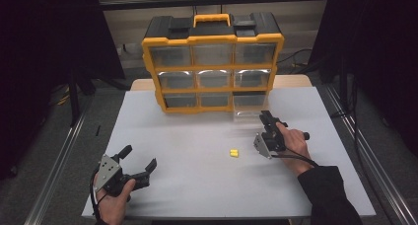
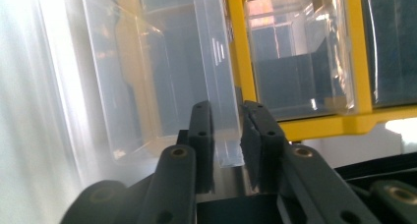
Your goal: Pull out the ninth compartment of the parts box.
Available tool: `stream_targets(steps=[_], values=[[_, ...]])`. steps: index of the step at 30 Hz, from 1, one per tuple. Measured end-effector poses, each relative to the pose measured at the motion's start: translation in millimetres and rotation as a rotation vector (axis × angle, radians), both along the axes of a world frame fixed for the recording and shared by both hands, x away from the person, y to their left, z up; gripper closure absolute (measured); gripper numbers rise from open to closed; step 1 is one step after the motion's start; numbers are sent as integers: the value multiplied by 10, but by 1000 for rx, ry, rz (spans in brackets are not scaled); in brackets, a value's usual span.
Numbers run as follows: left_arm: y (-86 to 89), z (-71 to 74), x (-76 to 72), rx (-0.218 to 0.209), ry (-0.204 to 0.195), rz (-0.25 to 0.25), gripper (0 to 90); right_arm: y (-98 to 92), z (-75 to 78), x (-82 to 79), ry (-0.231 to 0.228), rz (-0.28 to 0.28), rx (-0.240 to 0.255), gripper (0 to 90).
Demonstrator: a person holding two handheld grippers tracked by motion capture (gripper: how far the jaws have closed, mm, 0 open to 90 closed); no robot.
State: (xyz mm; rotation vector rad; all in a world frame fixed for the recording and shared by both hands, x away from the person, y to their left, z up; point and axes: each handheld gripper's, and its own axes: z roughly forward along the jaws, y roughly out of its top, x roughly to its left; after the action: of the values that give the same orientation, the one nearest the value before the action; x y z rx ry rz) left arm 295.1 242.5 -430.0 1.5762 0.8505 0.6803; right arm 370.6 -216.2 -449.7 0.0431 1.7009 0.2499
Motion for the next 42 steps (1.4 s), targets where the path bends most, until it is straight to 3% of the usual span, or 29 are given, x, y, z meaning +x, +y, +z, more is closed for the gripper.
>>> stream_targets(steps=[7, 18, 22, 32, 37, 42], values=[[-1, 0, -1, 0, 0, 1, 38, -39, -5, 23, 36, -34, 83, 612], [-10, 3, -5, -4, 0, 1, 38, -120, 79, 30, 128, -64, 474, 285], [-9, 3, -4, -3, 2, 2, 38, -199, 129, 28, 179, -81, 657, 164], [0, 5, 9, -7, 5, 16, 43, -343, 178, -7, 354, -71, 1008, 109], [-7, 3, 23, -21, 12, 19, 51, -391, 167, -47, 440, -88, 1126, 90], [-15, 6, 12, -17, 11, 4, 50, -456, 156, -117, 480, -107, 1183, 52]])
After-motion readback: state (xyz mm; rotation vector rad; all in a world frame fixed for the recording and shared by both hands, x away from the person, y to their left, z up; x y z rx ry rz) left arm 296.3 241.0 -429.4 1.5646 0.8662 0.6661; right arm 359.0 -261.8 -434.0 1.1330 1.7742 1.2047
